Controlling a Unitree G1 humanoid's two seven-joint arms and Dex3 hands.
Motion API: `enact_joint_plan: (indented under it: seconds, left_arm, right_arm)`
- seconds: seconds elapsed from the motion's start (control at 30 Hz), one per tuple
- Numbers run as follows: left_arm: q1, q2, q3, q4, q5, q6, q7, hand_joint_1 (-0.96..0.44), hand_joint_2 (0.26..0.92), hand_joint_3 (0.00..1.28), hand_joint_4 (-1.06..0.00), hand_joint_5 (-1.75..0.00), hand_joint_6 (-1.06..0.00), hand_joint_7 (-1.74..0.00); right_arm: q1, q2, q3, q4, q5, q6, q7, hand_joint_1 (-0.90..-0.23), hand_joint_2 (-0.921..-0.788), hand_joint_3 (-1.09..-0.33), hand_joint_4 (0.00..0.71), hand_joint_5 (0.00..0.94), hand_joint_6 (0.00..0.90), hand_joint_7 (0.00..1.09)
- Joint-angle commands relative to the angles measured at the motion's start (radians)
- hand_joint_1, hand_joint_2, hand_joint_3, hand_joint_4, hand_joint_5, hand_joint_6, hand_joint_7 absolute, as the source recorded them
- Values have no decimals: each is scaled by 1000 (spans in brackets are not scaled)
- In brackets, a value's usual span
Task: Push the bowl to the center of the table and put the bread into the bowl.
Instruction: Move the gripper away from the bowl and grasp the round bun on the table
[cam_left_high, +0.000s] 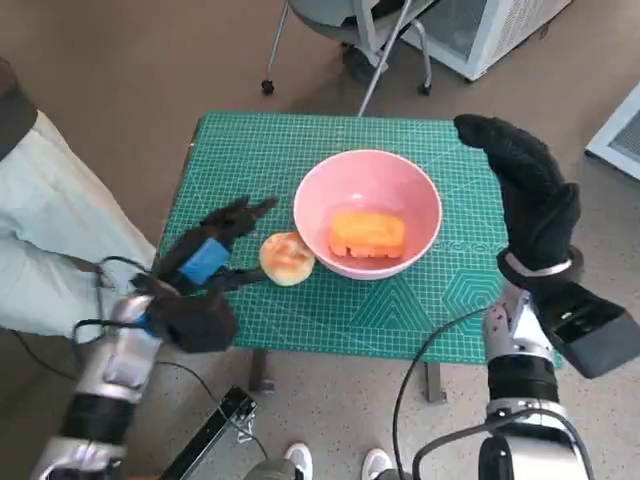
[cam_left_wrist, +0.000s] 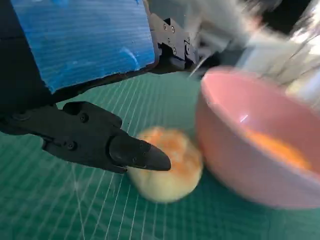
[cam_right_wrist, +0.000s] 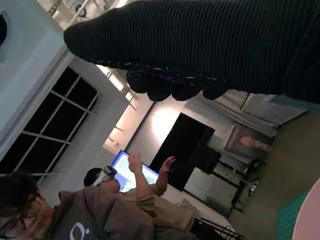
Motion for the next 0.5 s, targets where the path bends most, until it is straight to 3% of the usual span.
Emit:
enact_joint_plan:
  seconds: [0.03, 0.5]
  left_arm:
    - [-68, -35, -40, 96, 30, 15, 33, -439, 902, 1, -203, -3, -318, -50]
    - [-219, -148, -133, 412, 48, 73, 60, -445, 900, 0, -269, -24, -322, -34]
  right_arm:
    - [17, -6, -4, 8, 2, 4, 2, -613, -921, -698, 347, 2, 52, 832]
    - [20, -8, -3, -1, -7, 11, -4, -609, -921, -698, 348, 1, 55, 826]
